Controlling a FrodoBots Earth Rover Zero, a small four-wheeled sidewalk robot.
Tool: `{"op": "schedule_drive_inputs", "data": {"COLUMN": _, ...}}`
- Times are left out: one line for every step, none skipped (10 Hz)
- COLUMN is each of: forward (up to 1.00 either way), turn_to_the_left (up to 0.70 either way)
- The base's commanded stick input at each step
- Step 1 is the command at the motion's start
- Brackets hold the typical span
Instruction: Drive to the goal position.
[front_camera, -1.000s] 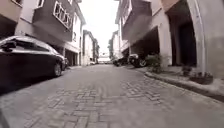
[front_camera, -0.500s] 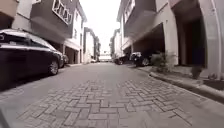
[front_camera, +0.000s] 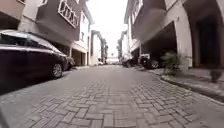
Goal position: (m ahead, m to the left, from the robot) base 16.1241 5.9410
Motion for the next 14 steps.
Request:
{"op": "schedule_drive_inputs", "data": {"forward": 0.70, "turn_to_the_left": 0.00}}
{"op": "schedule_drive_inputs", "data": {"forward": 0.70, "turn_to_the_left": 0.00}}
{"op": "schedule_drive_inputs", "data": {"forward": 0.70, "turn_to_the_left": 0.00}}
{"op": "schedule_drive_inputs", "data": {"forward": 0.70, "turn_to_the_left": 0.00}}
{"op": "schedule_drive_inputs", "data": {"forward": 0.70, "turn_to_the_left": 0.00}}
{"op": "schedule_drive_inputs", "data": {"forward": 0.70, "turn_to_the_left": 0.00}}
{"op": "schedule_drive_inputs", "data": {"forward": 0.70, "turn_to_the_left": 0.00}}
{"op": "schedule_drive_inputs", "data": {"forward": 0.70, "turn_to_the_left": 0.00}}
{"op": "schedule_drive_inputs", "data": {"forward": 0.70, "turn_to_the_left": 0.00}}
{"op": "schedule_drive_inputs", "data": {"forward": 0.70, "turn_to_the_left": 0.00}}
{"op": "schedule_drive_inputs", "data": {"forward": 0.70, "turn_to_the_left": 0.00}}
{"op": "schedule_drive_inputs", "data": {"forward": 0.70, "turn_to_the_left": 0.00}}
{"op": "schedule_drive_inputs", "data": {"forward": 0.70, "turn_to_the_left": 0.00}}
{"op": "schedule_drive_inputs", "data": {"forward": 0.70, "turn_to_the_left": 0.00}}
